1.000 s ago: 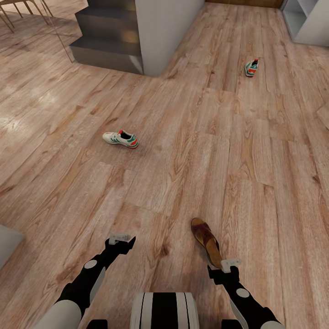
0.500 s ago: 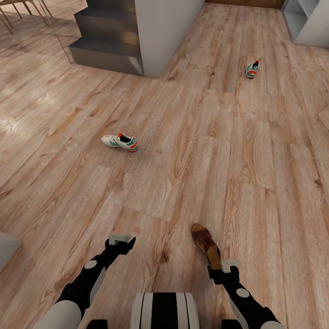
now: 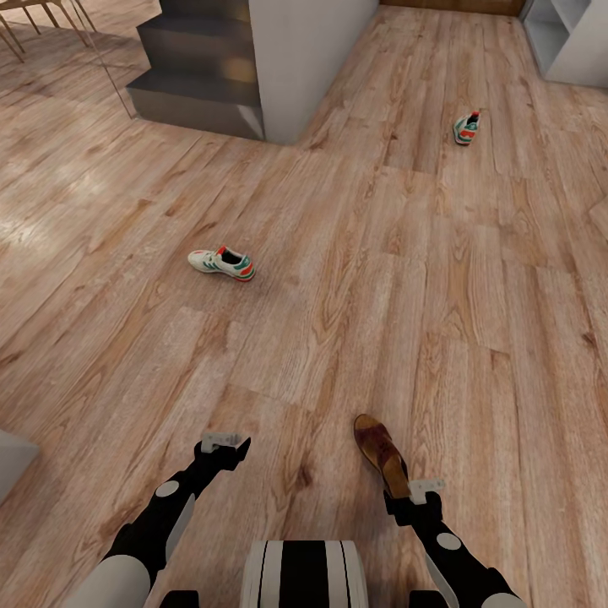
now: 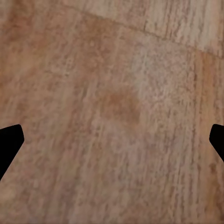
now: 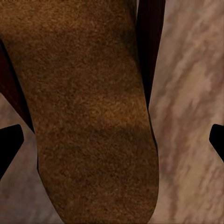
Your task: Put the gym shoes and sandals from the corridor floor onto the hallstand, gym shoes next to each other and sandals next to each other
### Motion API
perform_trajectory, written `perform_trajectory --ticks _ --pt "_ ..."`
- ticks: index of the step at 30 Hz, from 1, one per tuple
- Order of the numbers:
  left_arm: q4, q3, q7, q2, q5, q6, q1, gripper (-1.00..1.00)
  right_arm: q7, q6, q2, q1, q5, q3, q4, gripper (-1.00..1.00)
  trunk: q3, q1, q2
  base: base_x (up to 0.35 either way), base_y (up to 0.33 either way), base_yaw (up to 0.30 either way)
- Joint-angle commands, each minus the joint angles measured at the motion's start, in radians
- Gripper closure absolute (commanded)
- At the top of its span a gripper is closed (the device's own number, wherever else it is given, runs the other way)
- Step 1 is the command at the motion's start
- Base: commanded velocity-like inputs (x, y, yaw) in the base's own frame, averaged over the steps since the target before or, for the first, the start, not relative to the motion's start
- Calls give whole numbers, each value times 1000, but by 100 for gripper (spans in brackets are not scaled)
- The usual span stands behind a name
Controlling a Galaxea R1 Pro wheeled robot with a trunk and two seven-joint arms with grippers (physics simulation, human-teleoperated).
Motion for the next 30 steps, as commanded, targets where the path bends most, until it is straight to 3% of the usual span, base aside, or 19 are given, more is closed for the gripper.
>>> perform_trajectory --ticks 1,2,3,27,30 --pt "1 8 -7 -1 -10 -4 -1 -100 -1 -3 0 0 8 -1 1 -100 0 0 0 1 0 0" --pt "1 8 -7 -1 -9 -4 -1 -100 -1 -3 0 0 8 -1 1 -100 0 0 0 1 0 0" --pt "1 8 -7 -1 -9 -4 -1 -100 -1 -3 0 0 8 -1 1 100 0 0 0 0 0 0" --pt "0 8 -7 -1 -11 -4 1 -100 -1 -3 0 0 8 1 2 100 0 0 0 0 0 0" --pt "0 8 -6 1 -6 -5 7 -100 -1 -5 0 0 8 2 1 100 11 -1 1 0 0 0"
